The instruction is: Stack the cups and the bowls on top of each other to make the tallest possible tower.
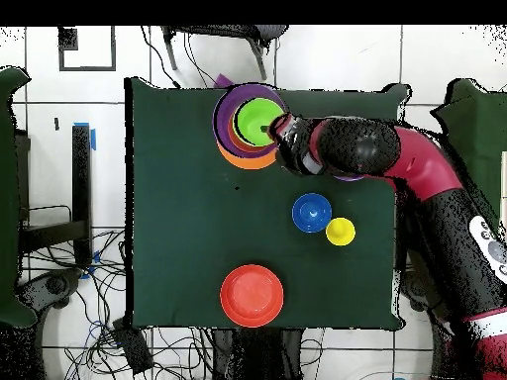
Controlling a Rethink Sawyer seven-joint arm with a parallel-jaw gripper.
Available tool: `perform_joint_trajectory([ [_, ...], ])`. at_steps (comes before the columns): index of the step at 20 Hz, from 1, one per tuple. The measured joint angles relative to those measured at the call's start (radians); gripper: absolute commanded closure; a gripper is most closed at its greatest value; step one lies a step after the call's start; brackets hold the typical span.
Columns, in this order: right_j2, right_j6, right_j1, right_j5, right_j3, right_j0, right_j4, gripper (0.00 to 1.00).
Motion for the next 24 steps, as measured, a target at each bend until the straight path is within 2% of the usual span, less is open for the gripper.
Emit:
perform_joint_trajectory([
  [24,-0.01,0.0,-0.022,0.077,0.005,-0.001,-0.002,0.0],
])
